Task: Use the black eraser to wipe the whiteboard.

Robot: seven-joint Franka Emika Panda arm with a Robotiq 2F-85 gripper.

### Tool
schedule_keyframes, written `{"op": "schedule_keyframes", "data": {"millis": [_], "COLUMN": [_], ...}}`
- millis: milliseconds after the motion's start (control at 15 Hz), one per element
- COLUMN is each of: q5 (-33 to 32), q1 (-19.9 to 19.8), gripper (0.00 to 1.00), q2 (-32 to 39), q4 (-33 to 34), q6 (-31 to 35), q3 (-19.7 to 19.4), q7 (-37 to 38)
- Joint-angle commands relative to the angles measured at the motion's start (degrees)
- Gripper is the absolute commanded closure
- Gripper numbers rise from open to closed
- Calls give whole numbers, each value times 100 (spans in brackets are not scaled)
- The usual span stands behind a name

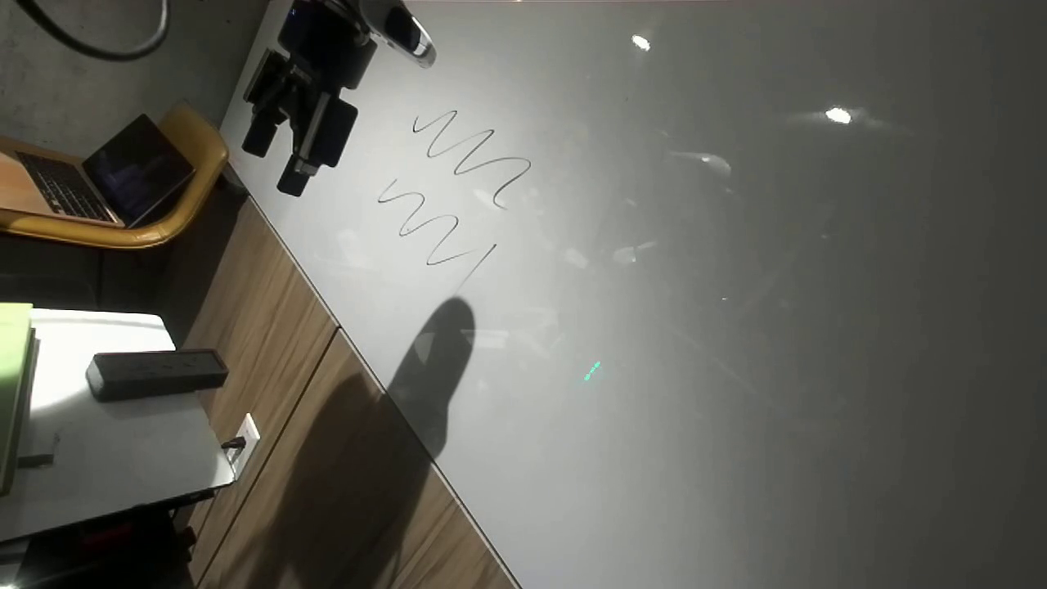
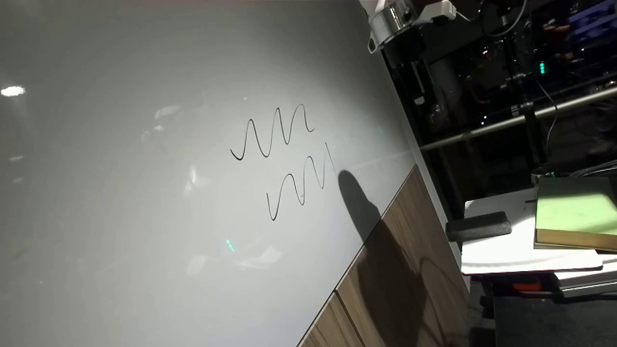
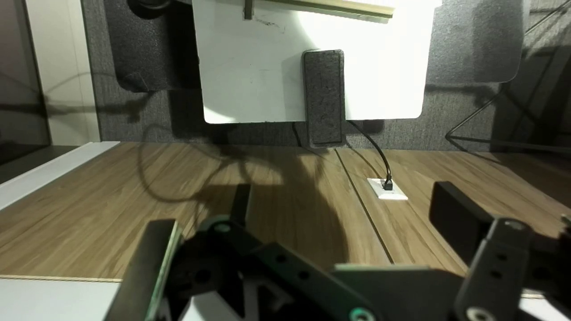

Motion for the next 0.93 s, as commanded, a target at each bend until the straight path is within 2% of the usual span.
{"op": "schedule_keyframes", "data": {"millis": [0, 400, 467, 867], "q5": [156, 215, 206, 157], "q1": [149, 401, 414, 384], "gripper": [0, 0, 0, 0], "q2": [-267, -215, 162, 933], "q4": [-454, -1371, -1075, -1283], "q6": [442, 1536, 1557, 2426], "q3": [10, 81, 91, 105], "q7": [-92, -106, -95, -21]}}
